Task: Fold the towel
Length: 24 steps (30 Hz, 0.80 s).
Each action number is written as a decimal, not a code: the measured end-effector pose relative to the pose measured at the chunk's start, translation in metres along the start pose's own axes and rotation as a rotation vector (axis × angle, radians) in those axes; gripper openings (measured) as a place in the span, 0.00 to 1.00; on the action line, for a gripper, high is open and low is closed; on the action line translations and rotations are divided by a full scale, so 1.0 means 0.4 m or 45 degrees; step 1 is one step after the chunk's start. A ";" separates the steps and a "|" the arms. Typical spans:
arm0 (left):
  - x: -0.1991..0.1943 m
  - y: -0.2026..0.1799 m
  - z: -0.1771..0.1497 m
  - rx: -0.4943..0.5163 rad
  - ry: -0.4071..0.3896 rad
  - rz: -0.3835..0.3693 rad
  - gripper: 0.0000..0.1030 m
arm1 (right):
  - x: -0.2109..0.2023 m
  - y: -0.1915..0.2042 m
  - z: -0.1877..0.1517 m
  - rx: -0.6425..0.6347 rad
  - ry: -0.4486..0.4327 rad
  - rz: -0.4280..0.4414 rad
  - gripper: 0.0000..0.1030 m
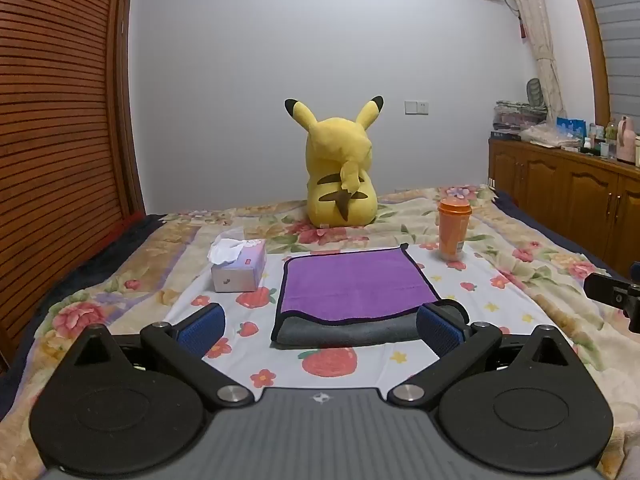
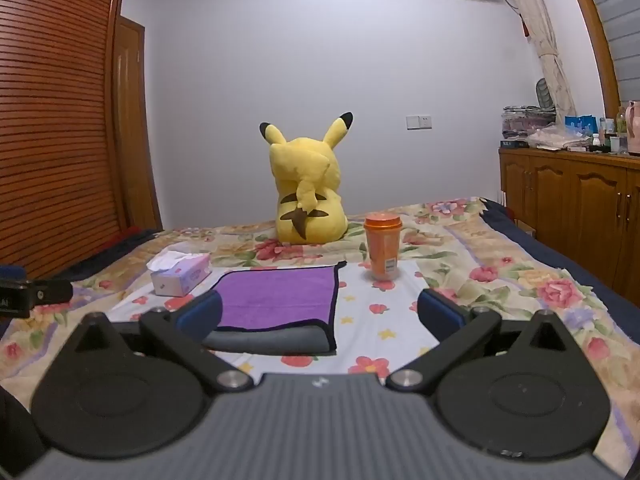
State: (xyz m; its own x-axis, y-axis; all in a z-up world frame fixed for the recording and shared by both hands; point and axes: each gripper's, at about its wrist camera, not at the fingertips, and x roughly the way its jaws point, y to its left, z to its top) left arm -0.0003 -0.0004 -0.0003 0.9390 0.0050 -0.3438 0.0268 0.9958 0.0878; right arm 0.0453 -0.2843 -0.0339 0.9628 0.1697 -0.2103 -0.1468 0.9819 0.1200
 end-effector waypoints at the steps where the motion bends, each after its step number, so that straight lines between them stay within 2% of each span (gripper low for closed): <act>1: 0.000 0.000 0.000 0.000 0.003 0.000 1.00 | 0.000 -0.001 0.000 0.004 -0.003 0.002 1.00; 24: 0.001 0.000 0.000 0.004 0.004 -0.001 1.00 | 0.000 -0.012 0.001 0.003 0.012 -0.006 1.00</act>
State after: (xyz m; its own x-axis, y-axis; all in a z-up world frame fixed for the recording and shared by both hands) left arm 0.0002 -0.0003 -0.0003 0.9380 0.0044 -0.3467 0.0288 0.9955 0.0906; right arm 0.0461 -0.2890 -0.0343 0.9614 0.1655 -0.2197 -0.1414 0.9825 0.1212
